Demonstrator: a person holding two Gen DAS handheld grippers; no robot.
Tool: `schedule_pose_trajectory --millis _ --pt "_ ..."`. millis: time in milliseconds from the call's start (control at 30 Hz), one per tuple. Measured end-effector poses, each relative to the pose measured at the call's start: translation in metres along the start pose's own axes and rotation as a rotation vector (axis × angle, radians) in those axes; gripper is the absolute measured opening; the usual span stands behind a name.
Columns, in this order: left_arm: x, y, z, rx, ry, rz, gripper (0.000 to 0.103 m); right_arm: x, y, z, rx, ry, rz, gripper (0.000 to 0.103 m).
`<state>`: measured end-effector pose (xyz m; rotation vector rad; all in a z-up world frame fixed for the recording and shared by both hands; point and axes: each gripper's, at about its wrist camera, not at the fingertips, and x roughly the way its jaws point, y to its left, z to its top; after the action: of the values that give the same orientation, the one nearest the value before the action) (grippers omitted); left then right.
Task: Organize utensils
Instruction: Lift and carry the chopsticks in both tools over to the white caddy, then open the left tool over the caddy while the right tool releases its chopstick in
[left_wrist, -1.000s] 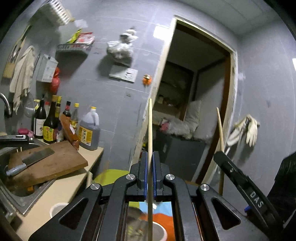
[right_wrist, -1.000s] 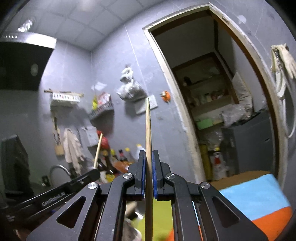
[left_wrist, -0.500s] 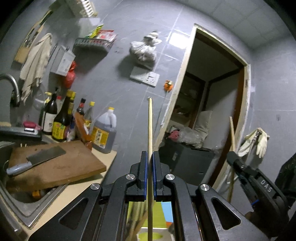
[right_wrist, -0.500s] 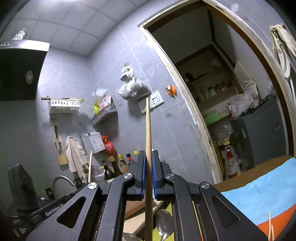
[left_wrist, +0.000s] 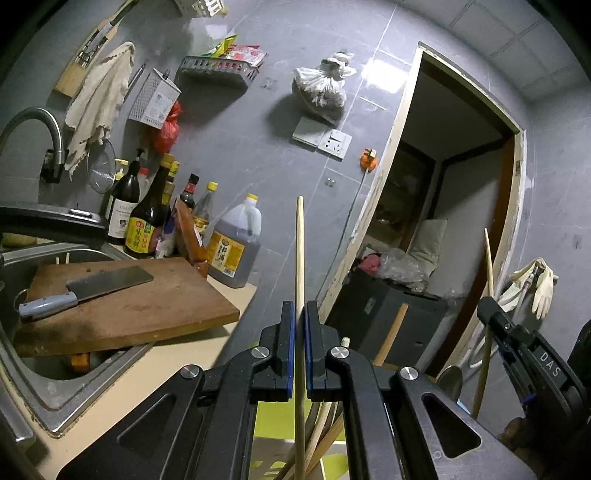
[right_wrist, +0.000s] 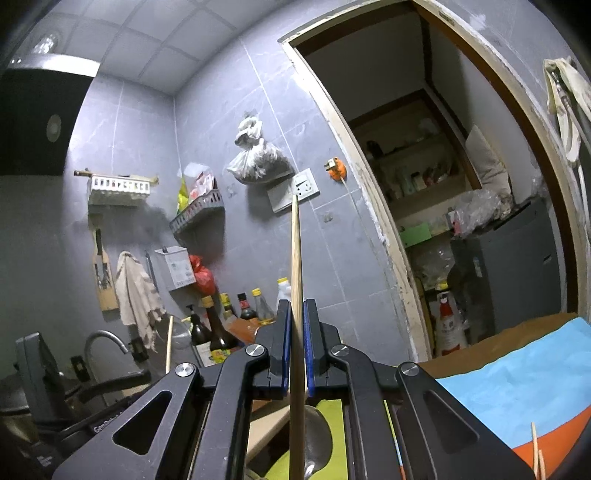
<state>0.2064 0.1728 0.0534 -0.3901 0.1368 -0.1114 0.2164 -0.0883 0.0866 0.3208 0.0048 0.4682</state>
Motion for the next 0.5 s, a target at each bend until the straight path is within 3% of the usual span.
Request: schedule_pose_trajectory --millis 500 --pt "0.004 0.0 -0.015 0.076 0.011 -0.052 0.003 -0.007 0.012 -0.022 -0.11 0.007 -0.013 0.005"
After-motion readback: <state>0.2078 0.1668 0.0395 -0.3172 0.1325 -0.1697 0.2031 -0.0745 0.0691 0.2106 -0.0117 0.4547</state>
